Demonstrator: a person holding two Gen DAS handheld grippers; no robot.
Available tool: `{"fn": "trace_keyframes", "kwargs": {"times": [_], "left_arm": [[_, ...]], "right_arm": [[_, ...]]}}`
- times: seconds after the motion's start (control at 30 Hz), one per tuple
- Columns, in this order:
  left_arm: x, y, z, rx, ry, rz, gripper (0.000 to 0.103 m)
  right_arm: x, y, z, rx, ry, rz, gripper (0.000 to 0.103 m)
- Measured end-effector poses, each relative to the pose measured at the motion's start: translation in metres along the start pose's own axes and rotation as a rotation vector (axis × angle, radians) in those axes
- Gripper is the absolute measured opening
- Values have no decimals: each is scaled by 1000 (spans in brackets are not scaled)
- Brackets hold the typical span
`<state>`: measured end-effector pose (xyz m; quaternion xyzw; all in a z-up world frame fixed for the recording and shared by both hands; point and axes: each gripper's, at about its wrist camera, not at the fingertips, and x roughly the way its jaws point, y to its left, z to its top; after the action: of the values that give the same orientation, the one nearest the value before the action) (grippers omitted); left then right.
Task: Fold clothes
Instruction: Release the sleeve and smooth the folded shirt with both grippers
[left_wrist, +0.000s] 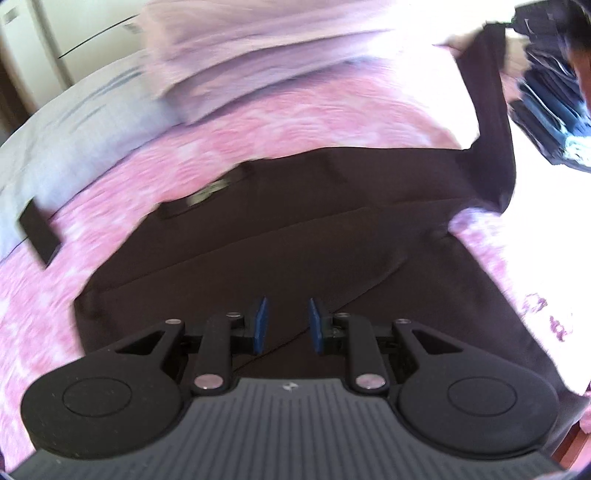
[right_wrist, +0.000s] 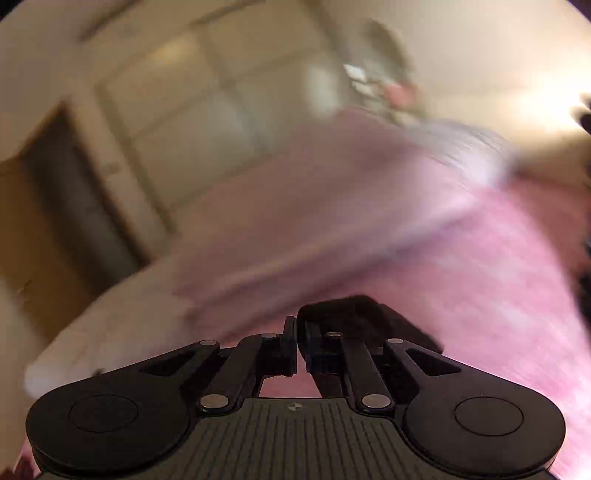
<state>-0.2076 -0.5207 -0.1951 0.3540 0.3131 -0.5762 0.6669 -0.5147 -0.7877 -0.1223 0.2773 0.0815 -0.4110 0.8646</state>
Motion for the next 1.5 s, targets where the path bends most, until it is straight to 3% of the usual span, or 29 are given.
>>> {"fn": "trace_keyframes", "kwargs": {"times": [0.13, 0.2, 0.23, 0.27, 0.3, 0.33, 0.47, 0.67, 0.83, 0.93, 1.03, 1.23, 1.3, 1.5], "left_arm": [[-24, 63, -43, -66, 13, 52, 20], [-35, 94, -65, -101, 26, 80, 20], [-39, 107, -75, -119, 34, 92, 20], [-43, 121, -86, -137, 42, 104, 20], [-46, 134, -96, -156, 50, 116, 20], [-49, 144, -104, -170, 57, 124, 20], [-48, 169, -126, -183, 66, 125, 20], [-17, 168, -119, -44, 42, 84, 21], [34, 140, -93, 293, -12, 80, 23], [69, 121, -80, 512, -31, 87, 24], [107, 103, -81, 742, 2, 89, 27], [140, 91, -85, 956, 27, 106, 28], [142, 90, -82, 958, 51, 102, 2], [80, 103, -64, 751, -36, 190, 2]], "right_arm": [[10, 147, -30, -177, -2, 229, 9], [22, 210, -81, -272, 92, 334, 9], [28, 241, -106, -320, 140, 386, 20], [37, 263, -136, -382, 240, 403, 55], [46, 285, -166, -445, 342, 417, 71], [47, 291, -181, -449, 387, 413, 76], [47, 313, -242, -459, 562, 391, 76], [35, 264, -238, -326, 656, 131, 76], [23, 195, -212, -279, 651, -42, 76], [31, 163, -201, -272, 655, -105, 76], [33, 132, -192, -282, 659, -151, 76], [47, 81, -185, -275, 686, -205, 76], [57, 69, -187, -286, 707, -216, 76], [78, 46, -191, -367, 740, -254, 76]]}}
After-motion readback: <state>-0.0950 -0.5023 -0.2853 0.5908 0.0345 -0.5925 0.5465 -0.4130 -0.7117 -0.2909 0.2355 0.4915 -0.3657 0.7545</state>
